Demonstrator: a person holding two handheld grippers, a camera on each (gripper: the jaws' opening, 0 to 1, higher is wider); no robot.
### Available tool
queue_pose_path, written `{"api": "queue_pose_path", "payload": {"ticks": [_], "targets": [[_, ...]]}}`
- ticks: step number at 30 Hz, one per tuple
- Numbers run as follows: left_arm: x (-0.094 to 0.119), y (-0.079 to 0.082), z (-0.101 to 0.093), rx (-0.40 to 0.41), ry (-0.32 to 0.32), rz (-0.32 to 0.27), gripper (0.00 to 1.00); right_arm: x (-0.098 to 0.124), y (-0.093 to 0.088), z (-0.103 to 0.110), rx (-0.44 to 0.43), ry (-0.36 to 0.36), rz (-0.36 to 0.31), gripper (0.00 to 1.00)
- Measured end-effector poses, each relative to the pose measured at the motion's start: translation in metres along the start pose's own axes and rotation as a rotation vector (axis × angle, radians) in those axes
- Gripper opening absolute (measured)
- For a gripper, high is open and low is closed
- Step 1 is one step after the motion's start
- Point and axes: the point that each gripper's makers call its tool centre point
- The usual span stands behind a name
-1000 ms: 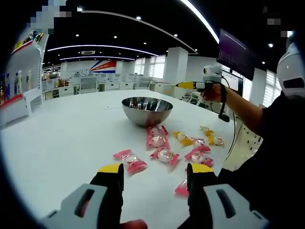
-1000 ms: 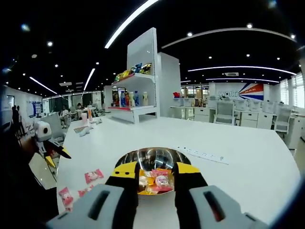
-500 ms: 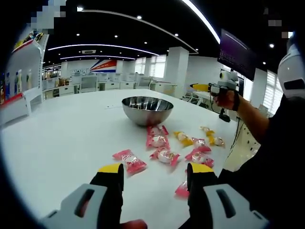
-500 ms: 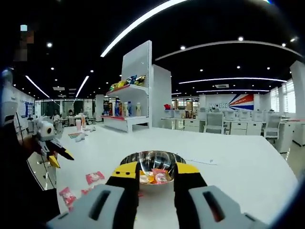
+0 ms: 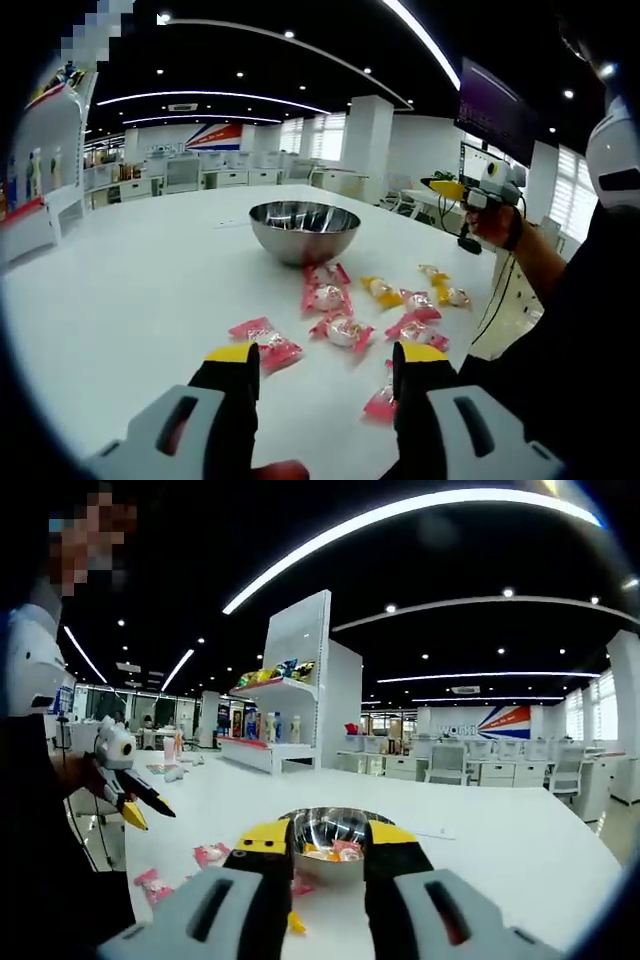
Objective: Pick up the marshmallows scattered on the table and place them into the bowl on the table
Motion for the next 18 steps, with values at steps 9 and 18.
{"api": "queue_pose_path", "payload": {"ticks": [9,18], "targets": [[-0.005,-0.002,0.001,0.007,0.008,0.006,0.54,0.013,-0.011,-0.009,0.005,-0.041,0.012,0.27],[-0.025,-0.002,0.015,0.045,0.070,0.012,0.52,0.012,-0.016,-0.010,-0.004,-0.035,0.011,0.27]]}}
Point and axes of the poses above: the point that each gripper's makers call its tool centre point, and the gripper's own axes: x roughly backward along the fingers, z roughly to its left, y roughly out of its top, and after that the axes turned 8 degrees about -z, right-handed
